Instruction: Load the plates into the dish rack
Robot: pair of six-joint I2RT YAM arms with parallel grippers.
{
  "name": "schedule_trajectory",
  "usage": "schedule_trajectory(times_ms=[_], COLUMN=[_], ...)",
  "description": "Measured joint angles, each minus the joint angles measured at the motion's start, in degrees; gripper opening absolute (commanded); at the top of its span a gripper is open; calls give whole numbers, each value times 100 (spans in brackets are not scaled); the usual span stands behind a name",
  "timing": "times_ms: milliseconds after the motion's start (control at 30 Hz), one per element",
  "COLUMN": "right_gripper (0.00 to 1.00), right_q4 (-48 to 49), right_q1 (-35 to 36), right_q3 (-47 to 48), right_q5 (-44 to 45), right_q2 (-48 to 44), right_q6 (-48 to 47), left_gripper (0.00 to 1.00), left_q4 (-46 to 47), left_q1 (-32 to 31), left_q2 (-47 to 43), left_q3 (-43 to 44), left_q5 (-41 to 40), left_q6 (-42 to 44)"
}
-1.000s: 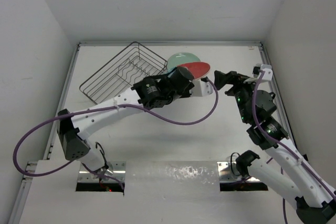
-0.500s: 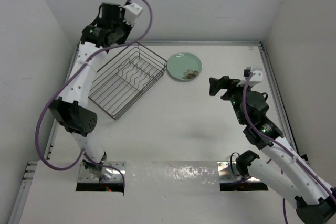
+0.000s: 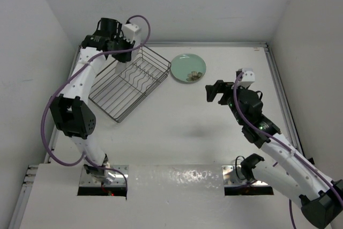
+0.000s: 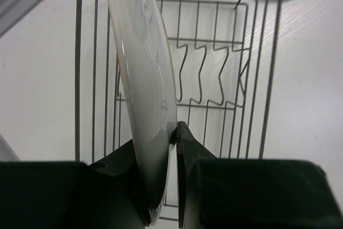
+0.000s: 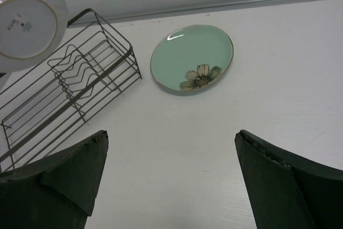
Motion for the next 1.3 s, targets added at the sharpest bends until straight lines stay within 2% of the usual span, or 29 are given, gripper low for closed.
schedule_trajectory(times_ms=[567,1300], right_gripper=[99,99], right_q4=[9,-4], right_q1=[0,0], right_q3=[-63,-63], right_q5=[-39,-129], right_q2=[66,81], right_q6=[103,111], left_gripper=[0,0], left_q4=[96,-63], left_q1=[-76,-118], left_q2=[-177,-177], left_q3=[39,-382], left_q5=[1093,1198], left_q6=[-219,-546])
